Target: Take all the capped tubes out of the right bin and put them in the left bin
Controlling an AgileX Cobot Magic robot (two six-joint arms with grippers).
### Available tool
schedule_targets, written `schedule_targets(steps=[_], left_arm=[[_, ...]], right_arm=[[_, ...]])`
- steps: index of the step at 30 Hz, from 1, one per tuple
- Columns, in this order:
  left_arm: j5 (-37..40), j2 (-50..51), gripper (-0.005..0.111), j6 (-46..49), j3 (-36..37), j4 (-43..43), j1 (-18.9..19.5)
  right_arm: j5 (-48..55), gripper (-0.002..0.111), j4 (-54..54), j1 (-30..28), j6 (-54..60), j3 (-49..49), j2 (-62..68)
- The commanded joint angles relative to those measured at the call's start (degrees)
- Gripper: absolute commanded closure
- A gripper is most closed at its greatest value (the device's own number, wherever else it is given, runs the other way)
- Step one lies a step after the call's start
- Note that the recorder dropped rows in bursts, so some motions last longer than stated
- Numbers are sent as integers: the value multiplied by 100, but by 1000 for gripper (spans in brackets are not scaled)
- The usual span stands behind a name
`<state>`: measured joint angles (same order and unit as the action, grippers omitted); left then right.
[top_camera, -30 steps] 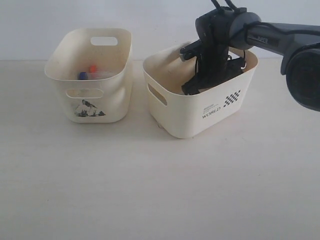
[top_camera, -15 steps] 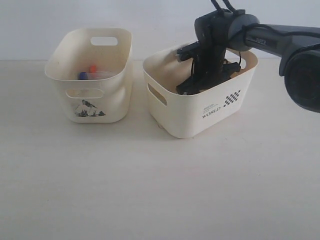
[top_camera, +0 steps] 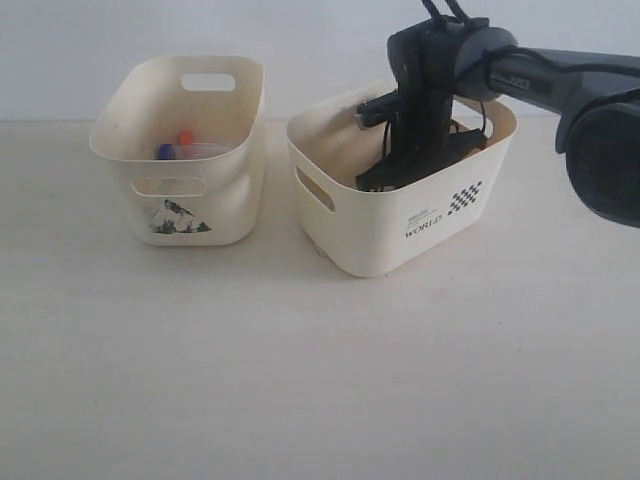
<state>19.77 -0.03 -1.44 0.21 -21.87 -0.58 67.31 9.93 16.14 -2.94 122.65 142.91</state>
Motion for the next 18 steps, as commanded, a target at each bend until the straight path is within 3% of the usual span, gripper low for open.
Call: schedule_targets(steps=[1, 12, 18], left_arm=[[-24, 3, 102, -54, -21, -6, 2], [-24, 3, 102, -54, -21, -6, 2], [-24, 3, 102, -54, -21, -6, 2]], right_arm=[[265, 109, -72, -15, 6, 201, -173], [265, 109, -204, -15, 6, 325, -1402], [265, 109, -993, -15, 117, -60, -2033]])
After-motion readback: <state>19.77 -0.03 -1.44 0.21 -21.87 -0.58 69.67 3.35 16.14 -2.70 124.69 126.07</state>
